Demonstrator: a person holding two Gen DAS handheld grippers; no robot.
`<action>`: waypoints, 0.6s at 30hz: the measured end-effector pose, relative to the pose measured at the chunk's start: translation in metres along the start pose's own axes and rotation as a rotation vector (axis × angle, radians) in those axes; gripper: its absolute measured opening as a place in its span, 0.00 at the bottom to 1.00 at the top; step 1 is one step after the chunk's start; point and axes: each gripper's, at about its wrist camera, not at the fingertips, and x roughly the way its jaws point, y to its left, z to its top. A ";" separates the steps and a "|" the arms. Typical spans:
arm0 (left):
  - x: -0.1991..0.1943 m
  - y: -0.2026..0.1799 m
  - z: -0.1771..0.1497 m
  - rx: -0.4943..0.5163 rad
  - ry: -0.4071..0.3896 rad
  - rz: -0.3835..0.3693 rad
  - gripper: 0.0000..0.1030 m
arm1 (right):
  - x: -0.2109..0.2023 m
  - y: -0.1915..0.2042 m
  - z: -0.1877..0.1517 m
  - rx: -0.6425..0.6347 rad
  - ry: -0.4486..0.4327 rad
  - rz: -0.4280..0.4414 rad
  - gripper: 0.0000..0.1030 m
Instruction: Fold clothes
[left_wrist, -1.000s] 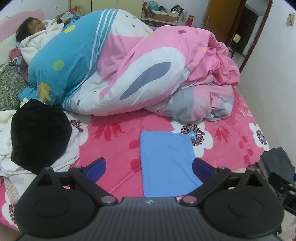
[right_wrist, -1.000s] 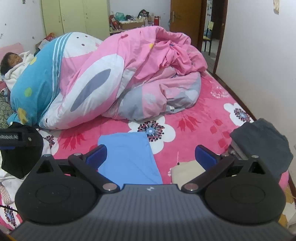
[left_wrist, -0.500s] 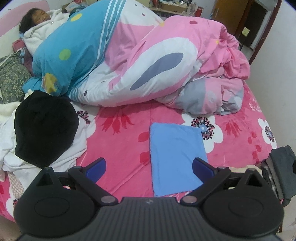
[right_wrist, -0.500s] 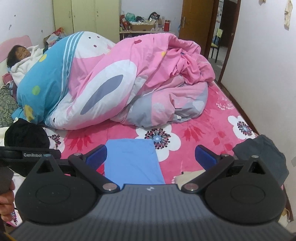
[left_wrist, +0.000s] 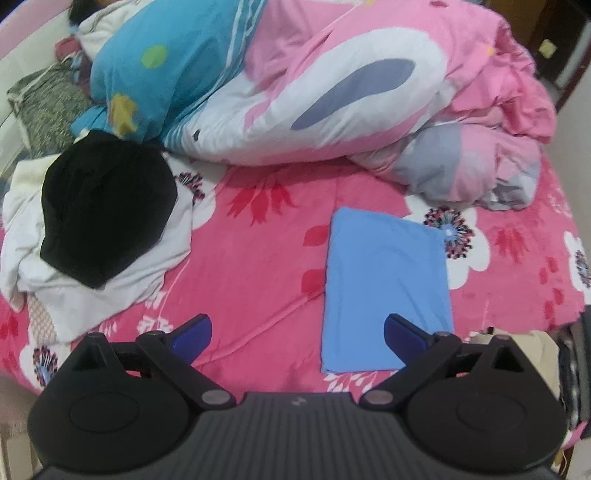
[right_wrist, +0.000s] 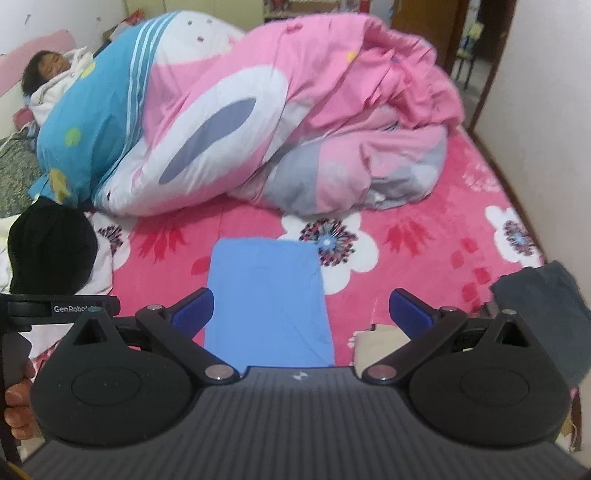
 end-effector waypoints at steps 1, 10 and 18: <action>0.005 -0.004 0.001 -0.009 0.008 0.016 0.97 | 0.007 -0.003 0.003 -0.004 0.010 0.013 0.99; 0.046 -0.038 -0.002 -0.078 0.059 0.128 0.97 | 0.075 -0.019 0.018 -0.145 0.046 0.113 0.99; 0.089 -0.049 -0.027 -0.025 0.065 0.094 0.97 | 0.118 -0.025 0.010 -0.224 0.002 0.230 0.99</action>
